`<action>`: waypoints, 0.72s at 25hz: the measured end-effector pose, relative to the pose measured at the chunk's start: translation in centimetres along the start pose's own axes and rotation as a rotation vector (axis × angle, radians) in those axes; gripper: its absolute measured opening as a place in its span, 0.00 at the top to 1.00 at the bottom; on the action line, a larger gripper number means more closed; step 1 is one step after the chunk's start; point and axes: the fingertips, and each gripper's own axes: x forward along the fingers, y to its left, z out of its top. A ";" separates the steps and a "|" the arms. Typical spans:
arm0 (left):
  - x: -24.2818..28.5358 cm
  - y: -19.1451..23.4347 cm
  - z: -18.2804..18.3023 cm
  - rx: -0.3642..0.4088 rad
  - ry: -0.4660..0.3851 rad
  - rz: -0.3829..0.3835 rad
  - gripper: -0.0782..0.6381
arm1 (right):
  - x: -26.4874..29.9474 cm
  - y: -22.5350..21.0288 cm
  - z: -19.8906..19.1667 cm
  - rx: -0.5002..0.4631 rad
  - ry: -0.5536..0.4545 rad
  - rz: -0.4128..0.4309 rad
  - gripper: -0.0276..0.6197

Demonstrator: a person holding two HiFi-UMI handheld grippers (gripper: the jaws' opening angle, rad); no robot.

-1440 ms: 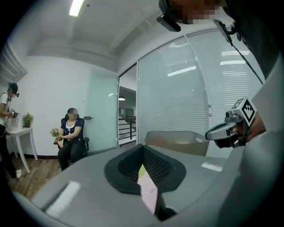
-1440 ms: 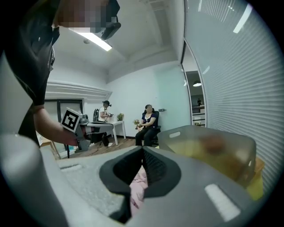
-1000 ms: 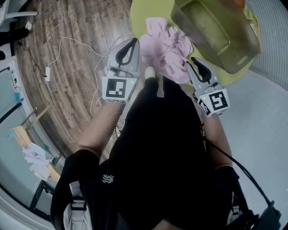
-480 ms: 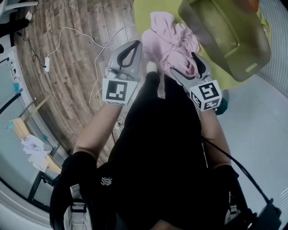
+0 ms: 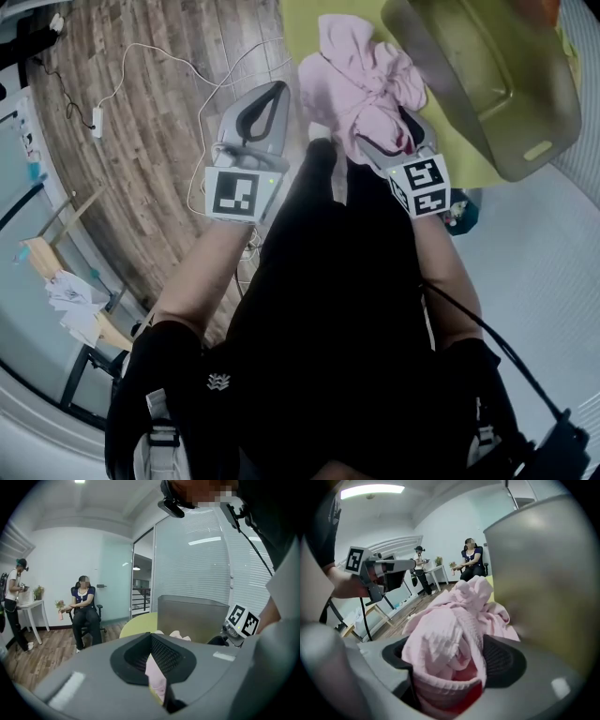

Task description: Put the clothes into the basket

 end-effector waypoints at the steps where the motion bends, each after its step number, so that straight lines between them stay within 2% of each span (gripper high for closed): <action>1: -0.1 0.1 0.1 -0.006 -0.001 0.002 0.88 | 0.3 -0.1 -0.3 0.006 0.012 0.003 0.30; 3: -0.2 0.3 0.1 -0.014 0.003 0.004 0.88 | 0.8 -0.2 -0.7 0.023 0.033 0.017 0.33; 7: -0.8 1.3 0.4 -0.024 0.007 0.000 0.88 | 1.1 0.3 -0.2 0.043 0.053 0.054 0.55; 10: -1.3 2.5 0.4 -0.029 0.008 -0.006 0.88 | 1.5 1.0 0.6 0.035 0.054 0.059 0.63; 14: -0.6 2.7 -0.2 -0.027 0.013 -0.001 0.88 | 1.9 0.6 0.6 0.035 0.041 0.064 0.70; 18: -1.1 1.4 1.3 -0.014 -0.010 0.001 0.88 | 0.1 0.8 1.0 0.015 0.010 0.068 0.73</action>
